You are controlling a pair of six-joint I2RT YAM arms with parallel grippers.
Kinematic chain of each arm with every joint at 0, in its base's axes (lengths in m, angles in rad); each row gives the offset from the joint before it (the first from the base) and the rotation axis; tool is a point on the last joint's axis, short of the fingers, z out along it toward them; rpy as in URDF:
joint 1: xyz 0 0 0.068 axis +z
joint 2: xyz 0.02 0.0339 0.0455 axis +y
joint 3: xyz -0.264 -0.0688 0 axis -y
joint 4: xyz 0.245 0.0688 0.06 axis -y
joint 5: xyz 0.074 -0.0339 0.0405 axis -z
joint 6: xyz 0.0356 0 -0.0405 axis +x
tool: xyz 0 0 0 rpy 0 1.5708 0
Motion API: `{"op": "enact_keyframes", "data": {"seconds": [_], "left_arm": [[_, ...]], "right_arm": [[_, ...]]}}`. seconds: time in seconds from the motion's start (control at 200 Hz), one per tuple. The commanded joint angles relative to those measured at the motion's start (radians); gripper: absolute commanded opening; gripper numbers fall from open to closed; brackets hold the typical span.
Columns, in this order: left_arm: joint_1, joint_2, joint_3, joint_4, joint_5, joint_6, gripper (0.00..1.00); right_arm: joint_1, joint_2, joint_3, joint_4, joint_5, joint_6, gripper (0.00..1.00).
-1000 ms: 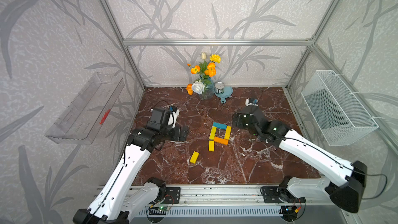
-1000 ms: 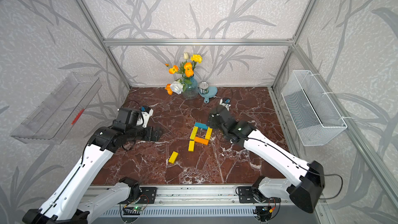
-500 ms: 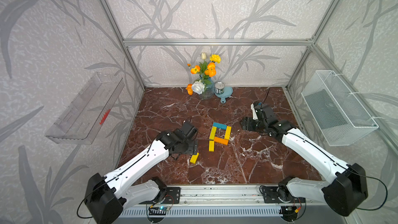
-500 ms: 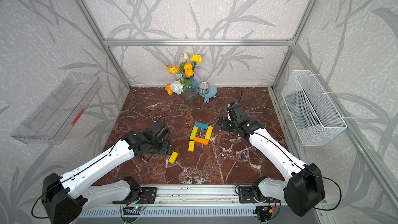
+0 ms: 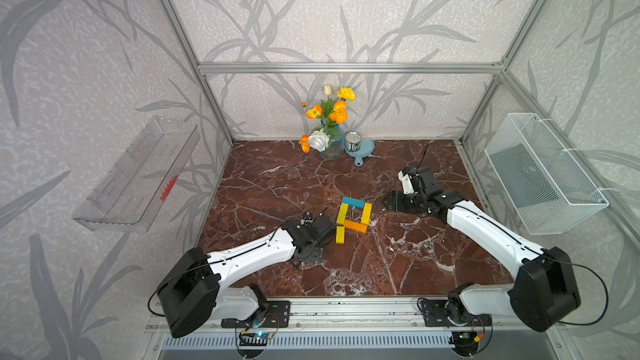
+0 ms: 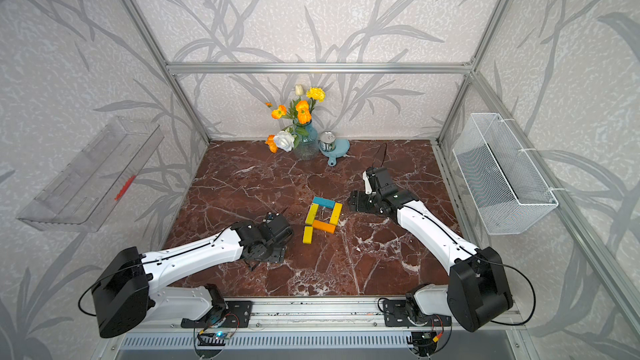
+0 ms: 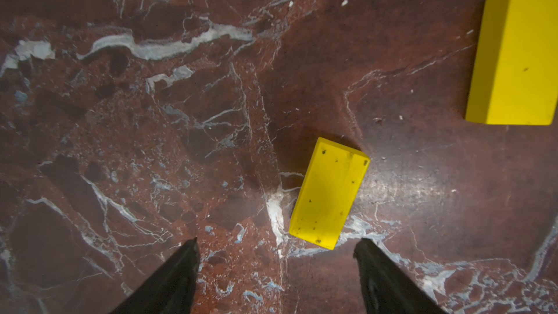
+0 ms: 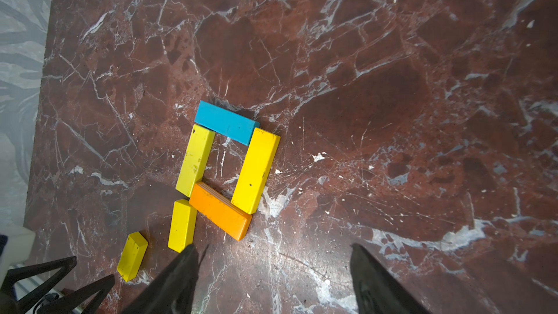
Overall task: Assemble the letter p with building blocks
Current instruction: Pick up the building block from the center of the board.
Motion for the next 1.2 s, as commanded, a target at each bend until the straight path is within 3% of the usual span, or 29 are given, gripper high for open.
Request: {"op": "enact_keyframes", "data": {"seconds": [0.0, 0.16, 0.365, 0.61, 0.705, 0.92, 1.195], "left_arm": [[-0.001, -0.051, -0.049, 0.072, -0.009, -0.027, 0.81], [0.0, -0.012, -0.059, 0.169, 0.05, 0.035, 0.81], [0.002, 0.066, -0.016, 0.159, 0.125, 0.087, 0.81], [0.005, 0.154, 0.005, 0.125, 0.127, 0.118, 0.81], [0.007, 0.161, 0.0, 0.142, 0.133, 0.12, 0.78], [0.015, 0.178, -0.009, 0.173, 0.156, 0.131, 0.6], [0.018, 0.156, -0.022, 0.178, 0.169, 0.126, 0.5]], "right_arm": [[-0.004, -0.004, -0.013, 0.01, -0.02, -0.008, 0.78], [-0.005, -0.003, -0.015, 0.005, -0.026, -0.003, 0.78], [-0.005, -0.027, -0.033, 0.002, -0.022, 0.009, 0.78], [-0.006, -0.052, -0.049, -0.005, -0.016, 0.022, 0.78], [-0.006, -0.05, -0.052, -0.004, -0.017, 0.023, 0.78], [-0.006, -0.04, -0.06, 0.0, -0.023, 0.024, 0.78], [-0.006, -0.033, -0.059, 0.005, -0.029, 0.022, 0.78]]}}
